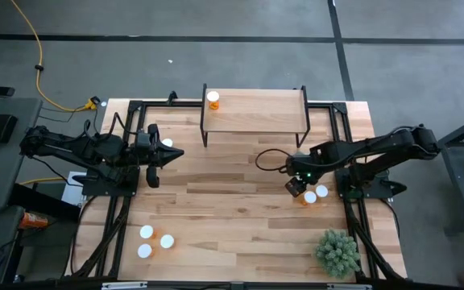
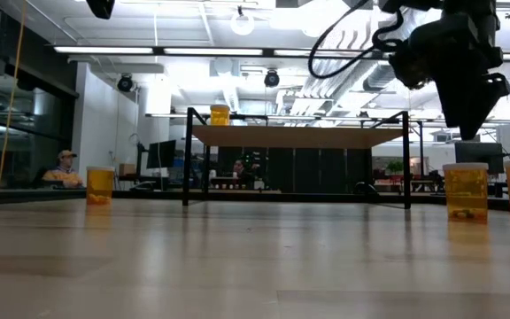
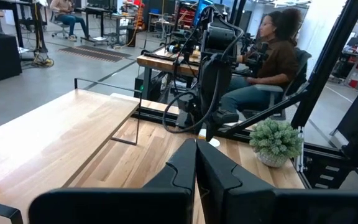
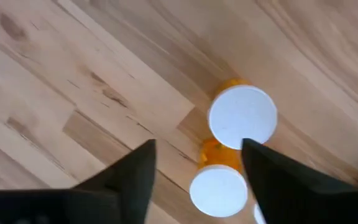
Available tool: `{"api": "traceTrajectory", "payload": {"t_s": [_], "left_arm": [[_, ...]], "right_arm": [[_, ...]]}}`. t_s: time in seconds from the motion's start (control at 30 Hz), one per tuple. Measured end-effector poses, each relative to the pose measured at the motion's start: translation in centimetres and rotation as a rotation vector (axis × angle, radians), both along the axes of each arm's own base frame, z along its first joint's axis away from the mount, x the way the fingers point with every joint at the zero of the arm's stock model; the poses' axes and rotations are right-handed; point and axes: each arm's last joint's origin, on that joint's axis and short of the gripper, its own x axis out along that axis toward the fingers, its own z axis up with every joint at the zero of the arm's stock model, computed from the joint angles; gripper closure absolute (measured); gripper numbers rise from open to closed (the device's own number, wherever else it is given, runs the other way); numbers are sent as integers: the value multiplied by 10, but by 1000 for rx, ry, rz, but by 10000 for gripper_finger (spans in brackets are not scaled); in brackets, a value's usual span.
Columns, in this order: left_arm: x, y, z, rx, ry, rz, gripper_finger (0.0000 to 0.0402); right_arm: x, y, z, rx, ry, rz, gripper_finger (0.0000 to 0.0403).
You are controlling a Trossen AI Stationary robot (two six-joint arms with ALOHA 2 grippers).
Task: Pick and place medicine bottles onto shelf by color
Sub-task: Put the orange pill bottle on the shelf aligned with the other orange pill bottle
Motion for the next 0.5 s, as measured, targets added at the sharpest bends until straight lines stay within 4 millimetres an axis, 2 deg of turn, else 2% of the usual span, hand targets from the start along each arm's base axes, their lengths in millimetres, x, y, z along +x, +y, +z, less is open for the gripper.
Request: {"api": "traceTrajectory", "payload": {"t_s": [0.1,0.2,0.3,0.5], "left_arm": [[0,0,0,-4,-1,0,401],[0,0,0,-15,-4,1,401],[0,0,0,-15,-4,1,401],[0,0,0,-15,-4,0,401]], "right_arm": [[-1,-1,2,-18,-10,-12,118],[-1,-1,1,-18,1,-18,95],[0,-1,-5,-24,28,-42,87],[-6,-3,-30,-77,116,-82,86]]}}
